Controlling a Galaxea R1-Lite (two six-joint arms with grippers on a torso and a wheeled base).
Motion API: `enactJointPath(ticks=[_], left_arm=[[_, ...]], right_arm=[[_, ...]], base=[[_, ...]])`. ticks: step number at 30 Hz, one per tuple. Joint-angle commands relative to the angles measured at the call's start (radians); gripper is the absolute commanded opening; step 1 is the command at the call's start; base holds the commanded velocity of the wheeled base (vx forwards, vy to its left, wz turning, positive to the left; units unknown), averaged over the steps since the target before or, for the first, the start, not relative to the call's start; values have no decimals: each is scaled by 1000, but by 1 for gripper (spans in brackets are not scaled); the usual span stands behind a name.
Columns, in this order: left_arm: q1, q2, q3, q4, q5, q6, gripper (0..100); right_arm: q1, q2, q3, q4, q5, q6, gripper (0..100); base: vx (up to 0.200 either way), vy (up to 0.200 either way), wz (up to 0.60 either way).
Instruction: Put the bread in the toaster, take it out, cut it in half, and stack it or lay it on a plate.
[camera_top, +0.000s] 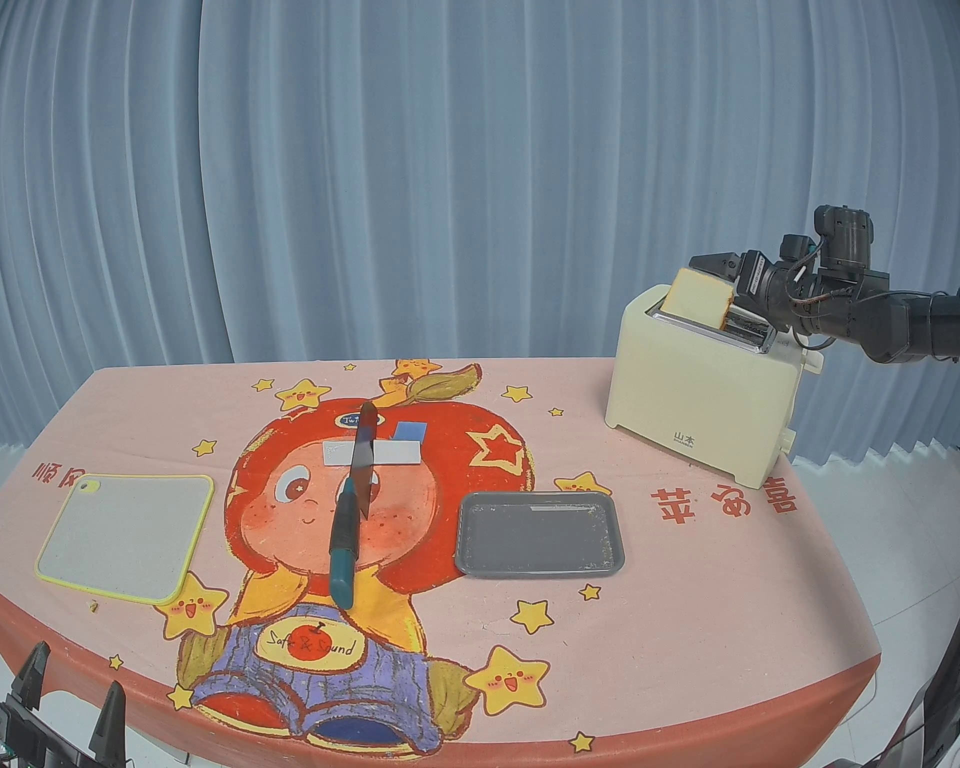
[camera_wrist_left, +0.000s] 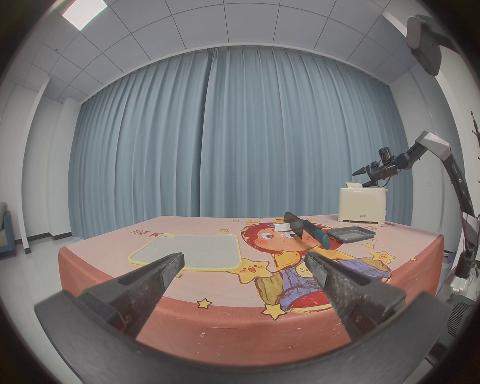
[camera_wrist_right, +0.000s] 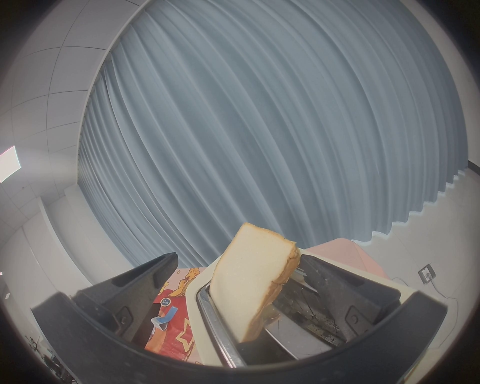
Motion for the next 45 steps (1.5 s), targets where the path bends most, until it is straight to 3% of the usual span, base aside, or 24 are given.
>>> enactJointPath(ticks=[1, 9, 12, 21, 22, 32, 45], left_arm=[[0, -16, 18, 0, 0, 0, 100], [0, -16, 18, 0, 0, 0, 100], [0, -16, 18, -2, 0, 0, 100], [0, -16, 18, -2, 0, 0, 100], [0, -16, 18, -2, 0, 0, 100], [0, -16, 18, -2, 0, 0, 100], [0, -16, 18, -2, 0, 0, 100]], right_arm=[[-5, 9, -5, -1, 0, -1, 100], [4, 52, -67, 4, -1, -1, 100], [9, 90, -142, 56, -26, -2, 100], [14, 137, -205, 82, -52, -1, 100], [15, 141, -203, 81, -58, -1, 0], [24, 105, -173, 76, -64, -2, 0], [49, -50, -59, 59, -69, -21, 0]], base=[[0, 0, 0], [0, 0, 0], [0, 0, 0], [0, 0, 0], [0, 0, 0], [0, 0, 0], [0, 0, 0]])
